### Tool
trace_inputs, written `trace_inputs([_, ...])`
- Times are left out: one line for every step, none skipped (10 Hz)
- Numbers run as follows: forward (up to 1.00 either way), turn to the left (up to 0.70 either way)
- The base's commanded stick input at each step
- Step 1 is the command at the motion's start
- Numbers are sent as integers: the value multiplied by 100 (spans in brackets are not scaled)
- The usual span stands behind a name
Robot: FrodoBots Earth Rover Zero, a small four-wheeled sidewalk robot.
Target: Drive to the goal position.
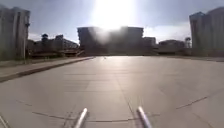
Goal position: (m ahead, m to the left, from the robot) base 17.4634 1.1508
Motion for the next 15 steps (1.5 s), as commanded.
trace_inputs([100,-2])
trace_inputs([100,-2])
trace_inputs([100,-2])
trace_inputs([100,-2])
trace_inputs([100,-2])
trace_inputs([100,-2])
trace_inputs([100,-2])
trace_inputs([100,-2])
trace_inputs([100,-2])
trace_inputs([100,-2])
trace_inputs([100,-2])
trace_inputs([100,-2])
trace_inputs([100,-2])
trace_inputs([100,-1])
trace_inputs([100,34])
